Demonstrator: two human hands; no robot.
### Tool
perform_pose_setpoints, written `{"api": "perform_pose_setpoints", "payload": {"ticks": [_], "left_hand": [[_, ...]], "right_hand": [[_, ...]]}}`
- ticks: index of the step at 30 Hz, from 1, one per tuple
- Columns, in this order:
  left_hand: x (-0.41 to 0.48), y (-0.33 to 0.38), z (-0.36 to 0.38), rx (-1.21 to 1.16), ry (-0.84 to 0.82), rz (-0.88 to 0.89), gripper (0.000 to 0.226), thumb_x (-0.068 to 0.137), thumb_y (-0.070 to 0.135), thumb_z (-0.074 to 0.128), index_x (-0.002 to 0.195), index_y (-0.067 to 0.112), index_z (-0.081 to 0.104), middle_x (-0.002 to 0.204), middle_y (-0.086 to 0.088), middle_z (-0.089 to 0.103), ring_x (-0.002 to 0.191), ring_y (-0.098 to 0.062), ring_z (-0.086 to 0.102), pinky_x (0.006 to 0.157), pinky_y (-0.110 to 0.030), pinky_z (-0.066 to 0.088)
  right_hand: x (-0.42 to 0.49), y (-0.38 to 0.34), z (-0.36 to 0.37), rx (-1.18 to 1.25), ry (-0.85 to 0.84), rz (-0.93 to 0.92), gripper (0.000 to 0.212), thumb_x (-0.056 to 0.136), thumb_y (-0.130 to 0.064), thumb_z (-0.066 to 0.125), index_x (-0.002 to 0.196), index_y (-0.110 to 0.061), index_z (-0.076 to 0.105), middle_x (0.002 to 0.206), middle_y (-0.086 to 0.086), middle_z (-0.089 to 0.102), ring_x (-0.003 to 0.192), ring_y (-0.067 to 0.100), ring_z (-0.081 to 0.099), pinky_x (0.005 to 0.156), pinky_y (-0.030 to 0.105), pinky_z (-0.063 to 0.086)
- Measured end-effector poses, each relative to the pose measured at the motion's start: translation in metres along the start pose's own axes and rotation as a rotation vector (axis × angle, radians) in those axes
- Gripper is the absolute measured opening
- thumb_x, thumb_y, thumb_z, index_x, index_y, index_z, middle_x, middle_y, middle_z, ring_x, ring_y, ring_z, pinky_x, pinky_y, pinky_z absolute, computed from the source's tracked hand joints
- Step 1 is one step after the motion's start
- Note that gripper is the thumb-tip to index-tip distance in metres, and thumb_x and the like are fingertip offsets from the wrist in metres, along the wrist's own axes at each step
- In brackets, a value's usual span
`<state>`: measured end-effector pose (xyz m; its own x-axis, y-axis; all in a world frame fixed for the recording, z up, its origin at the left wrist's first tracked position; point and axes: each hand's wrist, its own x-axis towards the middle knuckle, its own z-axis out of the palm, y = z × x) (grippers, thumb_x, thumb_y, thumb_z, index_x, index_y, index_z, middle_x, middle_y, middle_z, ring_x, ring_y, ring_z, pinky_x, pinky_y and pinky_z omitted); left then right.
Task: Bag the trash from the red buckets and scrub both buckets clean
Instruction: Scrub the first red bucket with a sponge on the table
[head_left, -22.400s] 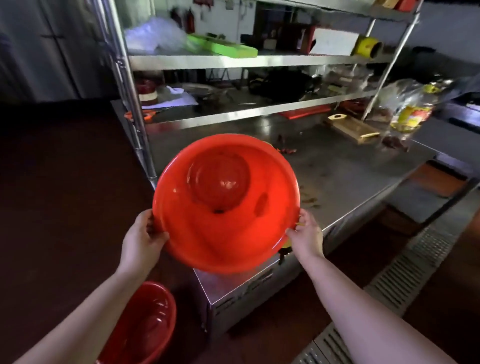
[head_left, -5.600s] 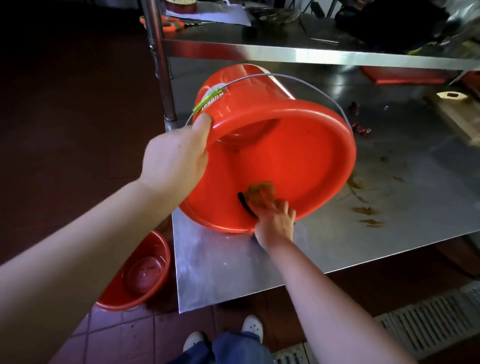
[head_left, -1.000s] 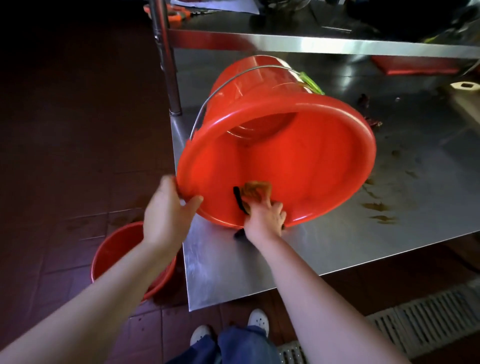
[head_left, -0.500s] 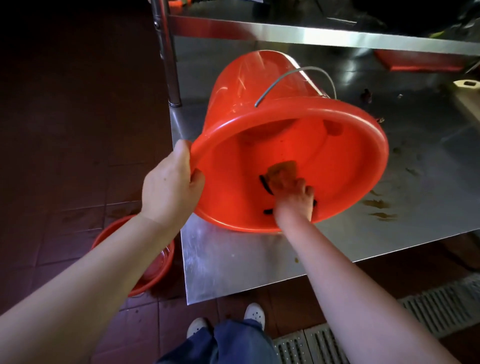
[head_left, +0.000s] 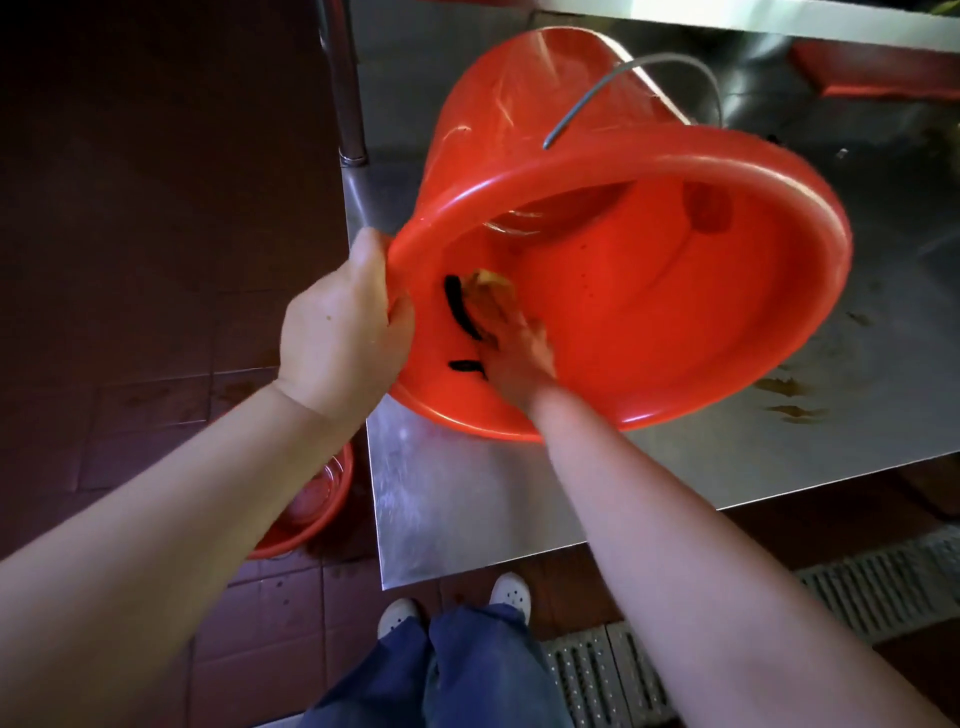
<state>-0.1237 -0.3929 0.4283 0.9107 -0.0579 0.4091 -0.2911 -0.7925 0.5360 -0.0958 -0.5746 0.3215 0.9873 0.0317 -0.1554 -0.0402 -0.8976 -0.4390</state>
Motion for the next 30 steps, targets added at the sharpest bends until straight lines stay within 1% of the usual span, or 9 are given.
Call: {"api": "perform_pose_setpoints", "payload": {"ticks": [3, 7, 11, 13, 16, 18, 20, 24, 30], "left_hand": [[0.001, -0.001, 0.003, -0.007, 0.014, 0.024, 0.014, 0.081, 0.001, 0.056, 0.093, -0.001, 0.049, 0.058, -0.003, 0.041, 0.048, -0.022, 0.034, 0.05, -0.031, 0.028], [0.003, -0.004, 0.008, -0.01, 0.046, 0.047, 0.013, 0.077, -0.001, 0.055, 0.088, -0.001, 0.048, 0.056, -0.004, 0.041, 0.044, -0.023, 0.036, 0.046, -0.031, 0.032], [0.006, -0.001, 0.015, 0.011, 0.093, 0.098, 0.018, 0.071, -0.001, 0.058, 0.085, 0.001, 0.047, 0.055, 0.0, 0.038, 0.042, -0.023, 0.034, 0.045, -0.027, 0.03], [0.007, -0.001, 0.016, 0.013, 0.097, 0.106, 0.018, 0.071, 0.0, 0.058, 0.085, 0.002, 0.048, 0.055, 0.003, 0.037, 0.043, -0.022, 0.033, 0.044, -0.023, 0.024], [0.005, -0.014, 0.014, 0.008, 0.073, -0.001, 0.018, 0.075, 0.003, 0.058, 0.089, 0.005, 0.046, 0.054, 0.007, 0.032, 0.048, -0.022, 0.033, 0.048, -0.028, 0.024], [0.003, -0.022, 0.011, 0.001, 0.047, -0.067, 0.021, 0.08, 0.006, 0.056, 0.088, 0.013, 0.038, 0.055, 0.005, 0.034, 0.05, -0.025, 0.038, 0.052, -0.032, 0.028], [0.004, -0.023, 0.008, -0.003, 0.064, -0.066, 0.022, 0.082, 0.007, 0.054, 0.088, 0.016, 0.035, 0.056, 0.001, 0.038, 0.05, -0.026, 0.04, 0.053, -0.032, 0.027], [0.014, -0.018, 0.01, 0.026, 0.137, 0.038, 0.017, 0.074, 0.003, 0.052, 0.091, 0.004, 0.047, 0.057, -0.004, 0.042, 0.047, -0.025, 0.037, 0.048, -0.033, 0.03], [0.021, -0.017, 0.013, 0.027, 0.118, 0.171, 0.036, 0.069, 0.0, 0.052, 0.084, 0.021, 0.026, 0.054, 0.001, 0.035, 0.04, -0.029, 0.038, 0.044, -0.027, 0.028]], "right_hand": [[0.011, 0.049, -0.031, -0.534, 0.152, 0.086, 0.05, 0.096, -0.018, 0.04, 0.142, -0.037, 0.036, 0.148, 0.002, 0.033, 0.115, 0.034, 0.04, 0.093, 0.039, 0.032], [0.026, 0.068, -0.044, -0.706, 0.388, 0.323, 0.051, 0.095, -0.01, 0.035, 0.145, -0.016, 0.029, 0.15, 0.008, 0.031, 0.129, 0.036, 0.031, 0.1, 0.043, 0.027], [0.05, 0.034, 0.001, -0.203, 0.355, 0.492, 0.047, 0.096, -0.035, 0.043, 0.143, -0.031, 0.035, 0.151, -0.003, 0.028, 0.124, 0.034, 0.038, 0.095, 0.037, 0.031], [0.064, 0.004, 0.014, 0.264, 0.197, 0.329, 0.067, 0.086, -0.052, 0.055, 0.145, -0.036, 0.029, 0.148, -0.013, 0.028, 0.127, 0.02, 0.039, 0.091, 0.019, 0.03], [0.066, -0.027, 0.013, 0.676, 0.087, 0.122, 0.06, 0.09, -0.016, 0.06, 0.144, -0.018, 0.035, 0.15, -0.007, 0.03, 0.137, 0.008, 0.028, 0.088, 0.0, 0.023], [0.06, -0.019, 0.007, 0.458, 0.076, -0.042, 0.053, 0.091, -0.016, 0.057, 0.142, -0.017, 0.04, 0.154, -0.004, 0.025, 0.142, 0.011, 0.019, 0.098, 0.001, 0.014], [0.062, 0.007, -0.002, 0.074, 0.065, -0.077, 0.051, 0.091, -0.022, 0.055, 0.141, -0.025, 0.042, 0.152, 0.0, 0.031, 0.141, 0.021, 0.025, 0.11, 0.021, 0.02], [0.081, 0.059, -0.051, -0.613, 0.246, 0.269, 0.047, 0.097, -0.018, 0.043, 0.142, -0.009, 0.036, 0.146, 0.019, 0.034, 0.13, 0.039, 0.034, 0.105, 0.045, 0.029], [0.089, 0.043, -0.051, -0.441, 0.376, 0.499, 0.045, 0.103, -0.015, 0.028, 0.148, -0.011, 0.025, 0.157, 0.01, 0.017, 0.139, 0.032, 0.021, 0.109, 0.042, 0.021]]}}
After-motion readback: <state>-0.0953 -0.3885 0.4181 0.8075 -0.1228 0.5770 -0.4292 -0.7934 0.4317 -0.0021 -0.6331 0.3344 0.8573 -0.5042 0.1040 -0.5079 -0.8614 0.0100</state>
